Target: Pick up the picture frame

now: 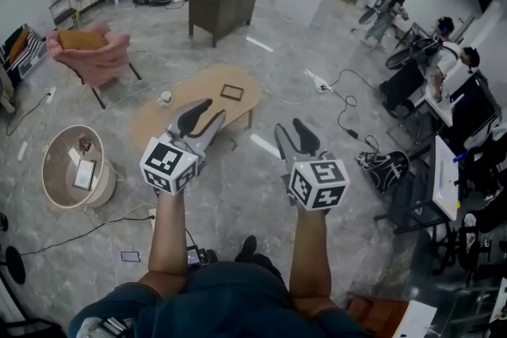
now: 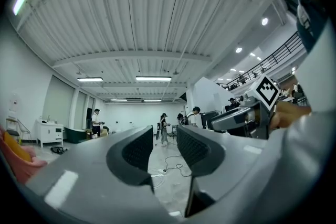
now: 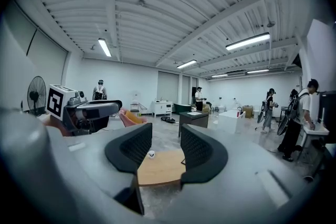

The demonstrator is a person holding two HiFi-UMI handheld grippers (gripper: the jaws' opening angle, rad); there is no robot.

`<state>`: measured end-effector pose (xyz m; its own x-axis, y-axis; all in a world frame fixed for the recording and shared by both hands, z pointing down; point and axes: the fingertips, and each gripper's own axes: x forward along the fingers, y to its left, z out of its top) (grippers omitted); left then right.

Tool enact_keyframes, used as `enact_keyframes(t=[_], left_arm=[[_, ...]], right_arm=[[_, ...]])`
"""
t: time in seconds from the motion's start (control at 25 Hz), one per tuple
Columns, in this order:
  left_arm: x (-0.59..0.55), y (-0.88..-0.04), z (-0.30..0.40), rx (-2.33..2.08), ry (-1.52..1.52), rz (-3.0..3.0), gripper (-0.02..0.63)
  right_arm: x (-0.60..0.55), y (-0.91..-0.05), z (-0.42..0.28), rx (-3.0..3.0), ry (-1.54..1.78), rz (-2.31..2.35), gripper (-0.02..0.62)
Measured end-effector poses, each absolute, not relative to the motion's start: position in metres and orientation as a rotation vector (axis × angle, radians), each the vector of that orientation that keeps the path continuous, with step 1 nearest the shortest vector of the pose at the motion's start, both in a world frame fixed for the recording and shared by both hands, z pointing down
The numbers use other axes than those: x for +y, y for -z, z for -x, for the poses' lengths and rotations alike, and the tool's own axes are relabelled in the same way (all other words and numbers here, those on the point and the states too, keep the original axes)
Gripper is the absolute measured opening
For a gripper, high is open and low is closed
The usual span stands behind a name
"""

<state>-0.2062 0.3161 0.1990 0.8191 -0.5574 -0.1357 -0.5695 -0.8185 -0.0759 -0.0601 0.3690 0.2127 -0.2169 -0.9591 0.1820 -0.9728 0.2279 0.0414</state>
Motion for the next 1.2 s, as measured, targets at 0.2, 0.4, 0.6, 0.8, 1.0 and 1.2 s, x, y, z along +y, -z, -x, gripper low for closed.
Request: enact_keyframes(t=[0.2,0.4,0.6,0.8,1.0,1.2], left_arm=[[0.282,-0.211,0.2,0.922,-0.12,2.891,0.14],[0.239,-0.211,0.188,0.986,-0.062,2.854,0.14],[0.196,-0.212,0.166,1.07,-0.012,2.822,0.14],[0.154,-0.213,0.132,1.137,0.036,2.798,0.14],[0.123,-0.203,0.106,1.212,0.052,2.754,0.14],[0.103,-0.199,0.074,1.234,0.076,2.73,0.14]], right_arm=[[0.333,-0.227,0.049,-2.338,-0.164,-1.841,0.181],[0.281,-0.229,0.03,-2.402,-0.18,-1.812,0.181],[0.226,-0.233,0.006,-2.469,-0.203,-1.742,0.181],[0.17,-0.233,-0.023,-2.533,-0.221,-1.664,0.181],[0.127,-0.225,-0.051,-2.6,-0.219,-1.595,0.181],[0.101,-0.222,-0.079,-2.634,-0.225,-1.571,0.181]])
